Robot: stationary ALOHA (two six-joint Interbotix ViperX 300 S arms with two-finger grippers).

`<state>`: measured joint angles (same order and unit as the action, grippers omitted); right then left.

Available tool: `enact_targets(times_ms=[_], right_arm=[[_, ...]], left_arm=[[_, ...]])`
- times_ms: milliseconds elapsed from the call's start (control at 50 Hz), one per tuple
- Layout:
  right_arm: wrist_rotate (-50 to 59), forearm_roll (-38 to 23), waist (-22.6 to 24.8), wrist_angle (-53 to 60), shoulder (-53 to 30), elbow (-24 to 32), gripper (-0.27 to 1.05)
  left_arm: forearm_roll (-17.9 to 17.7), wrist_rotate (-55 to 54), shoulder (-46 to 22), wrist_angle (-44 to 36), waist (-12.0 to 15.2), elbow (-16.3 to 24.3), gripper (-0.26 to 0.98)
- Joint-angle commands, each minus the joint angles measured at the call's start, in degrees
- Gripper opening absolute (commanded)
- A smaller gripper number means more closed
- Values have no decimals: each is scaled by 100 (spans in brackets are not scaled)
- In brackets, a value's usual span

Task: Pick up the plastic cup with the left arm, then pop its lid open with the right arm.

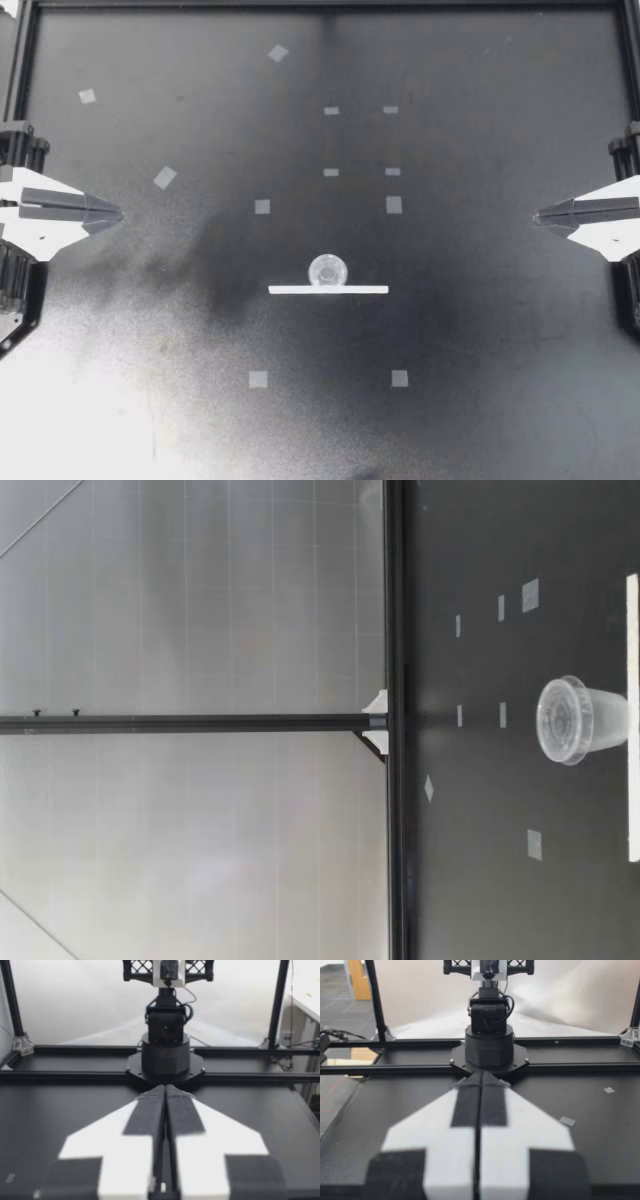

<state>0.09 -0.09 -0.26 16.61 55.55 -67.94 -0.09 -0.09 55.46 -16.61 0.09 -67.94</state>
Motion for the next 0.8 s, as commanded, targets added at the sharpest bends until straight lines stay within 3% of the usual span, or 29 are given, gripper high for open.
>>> enact_targets(times_ms=[0,100,300,580,780], right_arm=[[-44,-18,-26,53,-26,79,0],[9,-18,-26,44,53,26,-15],[299,229,-62,0,-246,0,-16],[404,290,-229,-782,-1881,1002,-16],[404,264,-229,-791,-3287,1512,-16]], left_arm=[[0,176,44,-237,88,-35,2],[-9,246,123,-299,88,-141,-13],[-132,149,-18,-281,88,-202,-13],[-220,299,-1310,79,114,475,-12],[-220,360,-2224,-88,185,615,-1]])
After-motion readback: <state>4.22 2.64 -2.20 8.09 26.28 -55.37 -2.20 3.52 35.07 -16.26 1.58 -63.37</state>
